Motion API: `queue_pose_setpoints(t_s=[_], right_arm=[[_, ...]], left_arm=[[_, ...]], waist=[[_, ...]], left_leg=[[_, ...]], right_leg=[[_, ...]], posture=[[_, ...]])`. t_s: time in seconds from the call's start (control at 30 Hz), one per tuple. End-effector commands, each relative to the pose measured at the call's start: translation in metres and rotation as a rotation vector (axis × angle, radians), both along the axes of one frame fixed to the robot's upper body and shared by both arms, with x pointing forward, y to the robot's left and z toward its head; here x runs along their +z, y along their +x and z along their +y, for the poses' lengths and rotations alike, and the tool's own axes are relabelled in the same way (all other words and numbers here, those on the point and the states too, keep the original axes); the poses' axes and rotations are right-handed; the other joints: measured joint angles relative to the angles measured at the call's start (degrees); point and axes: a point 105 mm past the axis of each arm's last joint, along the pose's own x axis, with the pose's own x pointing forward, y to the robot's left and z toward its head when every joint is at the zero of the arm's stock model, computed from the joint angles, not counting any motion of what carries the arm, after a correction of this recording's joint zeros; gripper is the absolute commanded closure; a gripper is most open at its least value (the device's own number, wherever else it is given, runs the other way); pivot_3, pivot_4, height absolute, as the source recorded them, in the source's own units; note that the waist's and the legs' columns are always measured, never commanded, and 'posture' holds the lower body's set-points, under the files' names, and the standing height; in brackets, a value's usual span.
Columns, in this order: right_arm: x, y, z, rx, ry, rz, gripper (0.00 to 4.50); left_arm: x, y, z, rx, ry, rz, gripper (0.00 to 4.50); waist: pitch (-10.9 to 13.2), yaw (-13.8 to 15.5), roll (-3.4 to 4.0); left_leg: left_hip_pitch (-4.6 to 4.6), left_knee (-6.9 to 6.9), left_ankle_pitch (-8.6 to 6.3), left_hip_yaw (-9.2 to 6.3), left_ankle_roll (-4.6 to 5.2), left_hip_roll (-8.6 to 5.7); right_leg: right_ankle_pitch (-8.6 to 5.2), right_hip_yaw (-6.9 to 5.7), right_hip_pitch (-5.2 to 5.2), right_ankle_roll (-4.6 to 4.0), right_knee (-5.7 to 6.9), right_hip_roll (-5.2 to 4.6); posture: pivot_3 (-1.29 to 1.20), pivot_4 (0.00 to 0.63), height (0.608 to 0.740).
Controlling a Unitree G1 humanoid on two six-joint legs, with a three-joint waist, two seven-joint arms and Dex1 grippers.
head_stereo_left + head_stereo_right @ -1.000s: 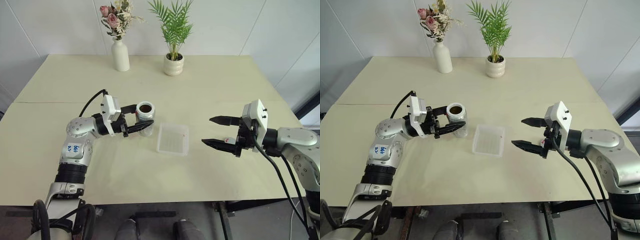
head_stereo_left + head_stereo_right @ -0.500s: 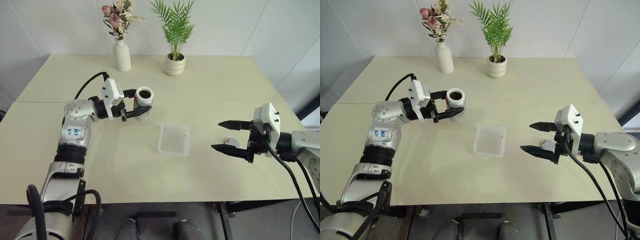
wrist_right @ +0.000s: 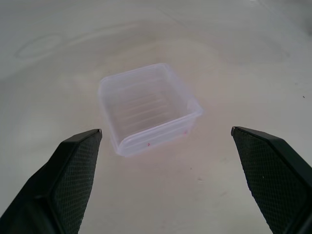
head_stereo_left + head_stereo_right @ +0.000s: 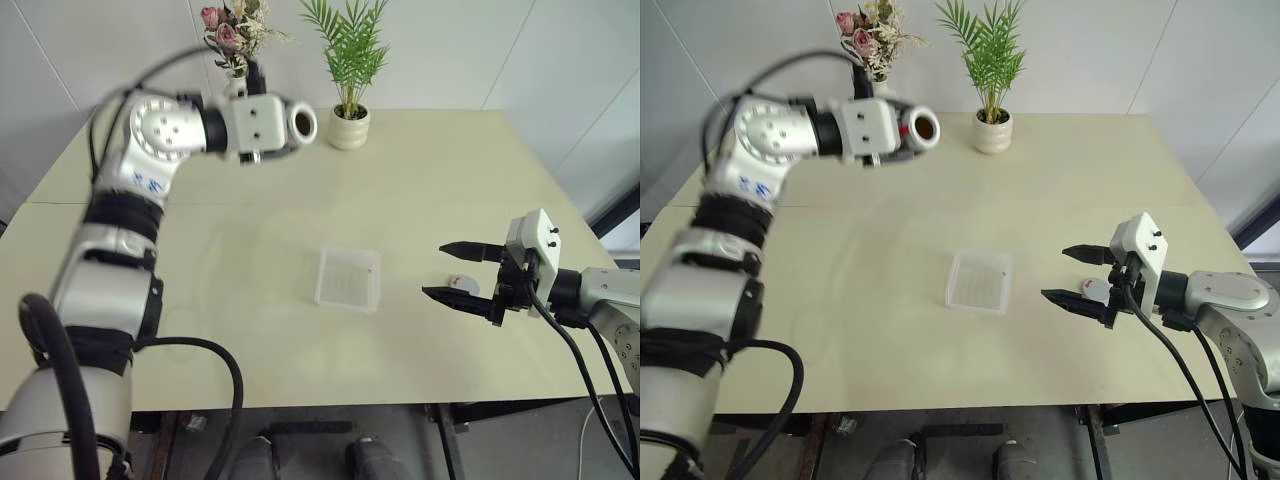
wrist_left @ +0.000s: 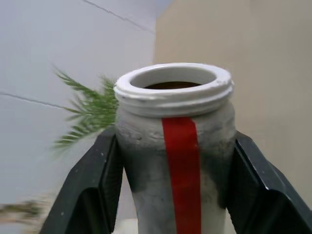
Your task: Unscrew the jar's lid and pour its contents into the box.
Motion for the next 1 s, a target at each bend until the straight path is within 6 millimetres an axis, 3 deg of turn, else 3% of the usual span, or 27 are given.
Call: queue_pose_setpoints(t_s=[0.03, 0.1, 0.17, 0.27, 0.33, 0.47, 0.6, 0.73, 1.0], right_arm=[[0.013, 0.000, 0.004, 0.004, 0.037, -0.065, 0.02], [0.013, 0.001, 0.006, 0.000, 0.048, -0.071, 0.02], [0.014, 0.003, 0.008, -0.006, 0.066, -0.081, 0.02], [0.017, 0.006, 0.010, -0.023, 0.098, -0.100, 0.02], [0.018, 0.008, 0.010, -0.033, 0.117, -0.108, 0.02], [0.016, 0.008, 0.015, -0.036, 0.142, -0.107, 0.02], [0.016, 0.006, 0.016, -0.031, 0.150, -0.103, 0.02], [0.017, 0.007, 0.014, -0.031, 0.150, -0.103, 0.02], [0.017, 0.009, 0.012, -0.024, 0.140, -0.098, 0.02]], left_arm=[[0.018, -0.013, -0.048, -0.089, 0.245, -0.233, 2.07], [-0.001, -0.021, -0.074, -0.190, 0.418, -0.274, 2.07], [-0.037, -0.029, -0.092, -0.300, 0.607, -0.238, 2.07], [-0.091, -0.042, -0.098, -0.447, 0.883, -0.153, 2.07], [-0.104, -0.048, -0.100, -0.501, 0.966, -0.151, 2.07], [-0.075, -0.049, -0.125, -0.466, 0.955, -0.299, 2.07], [-0.061, -0.048, -0.132, -0.448, 0.907, -0.348, 2.07], [-0.075, -0.042, -0.120, -0.424, 0.900, -0.242, 2.07], [-0.100, -0.043, -0.123, -0.469, 0.957, -0.251, 2.07]], waist=[[0.01, 0.32, -0.01], [-0.01, 0.49, 0.01], [-0.01, 0.43, 0.02], [-0.01, 0.02, 0.03], [-0.01, -0.31, 0.04], [0.02, 0.08, 0.04], [0.02, 0.26, 0.04], [0.01, -0.04, 0.05], [0.02, 0.09, 0.05]], left_leg=[[-0.04, 0.05, -0.07, 0.03, 0.02, -0.01], [-0.18, 0.16, -0.16, 0.05, -0.02, -0.04], [-0.29, 0.26, -0.19, 0.14, -0.12, -0.04], [-0.34, 0.24, -0.17, 0.33, -0.18, -0.04], [-0.31, 0.17, -0.15, 0.47, -0.21, -0.01], [-0.76, 0.34, 0.04, 0.53, -0.33, 0.01], [-0.79, 0.45, -0.09, 0.50, -0.18, -0.05], [-0.67, 0.61, -0.14, 0.51, -0.14, -0.05], [-0.69, 1.05, -0.10, 0.50, -0.09, -0.03]], right_leg=[[-0.06, 0.02, 0.00, 0.05, -0.01, 0.00], [-0.13, 0.04, -0.03, 0.14, -0.08, -0.02], [-0.17, 0.12, -0.08, 0.20, -0.15, -0.03], [-0.17, 0.29, -0.24, 0.21, -0.12, -0.03], [-0.19, 0.44, -0.37, 0.19, -0.01, -0.01], [-0.22, 0.55, -1.08, 0.14, 0.49, 0.04], [-0.24, 0.58, -0.94, 0.18, 0.42, 0.01], [-0.23, 0.59, -0.79, 0.21, 0.50, 0.00], [-0.24, 0.62, -0.89, 0.21, 1.14, 0.02]], posture=[[0.00, 0.150, 0.740], [0.00, 0.150, 0.740], [0.00, 0.150, 0.740], [0.00, 0.150, 0.740], [0.00, 0.150, 0.740], [0.00, 0.150, 0.740], [0.00, 0.150, 0.740], [0.00, 0.150, 0.740], [0.00, 0.150, 0.740]])
